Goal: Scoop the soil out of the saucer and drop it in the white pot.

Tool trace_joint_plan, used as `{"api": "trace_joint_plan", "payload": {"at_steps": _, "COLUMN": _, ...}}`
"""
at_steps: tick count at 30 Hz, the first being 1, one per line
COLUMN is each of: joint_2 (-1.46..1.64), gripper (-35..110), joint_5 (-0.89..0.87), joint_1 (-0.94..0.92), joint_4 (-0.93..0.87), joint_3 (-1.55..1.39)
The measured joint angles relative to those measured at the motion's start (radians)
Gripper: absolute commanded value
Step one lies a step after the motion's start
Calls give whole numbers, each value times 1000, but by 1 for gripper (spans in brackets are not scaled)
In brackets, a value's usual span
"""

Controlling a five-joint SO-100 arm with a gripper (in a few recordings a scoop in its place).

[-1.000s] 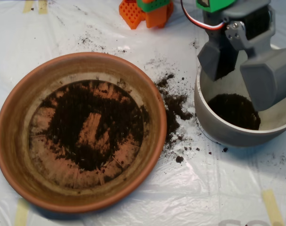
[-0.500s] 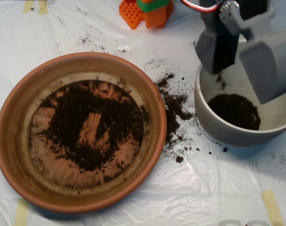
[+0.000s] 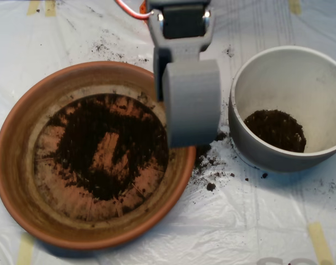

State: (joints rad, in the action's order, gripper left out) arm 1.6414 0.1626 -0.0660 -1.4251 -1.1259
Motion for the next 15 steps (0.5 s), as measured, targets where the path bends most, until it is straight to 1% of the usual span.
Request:
{"api": "trace_joint_plan", "payload": {"at_steps": 5, "joint_2": 158, "gripper": 38, "joint_5": 35, "joint_1": -100, "joint_4": 189, "joint_3": -385}}
{"api": "trace_joint_plan", "payload": {"at_steps": 11, "joint_2": 291, "gripper": 41, "joint_5": 32, "joint_1": -221, "joint_4": 353, "joint_3": -732}}
{"api": "trace_joint_plan", "payload": {"at_steps": 15, "joint_2": 311, "gripper": 42, "joint_5": 43, "joint_1": -299, "joint_4": 448, "joint_3": -907}}
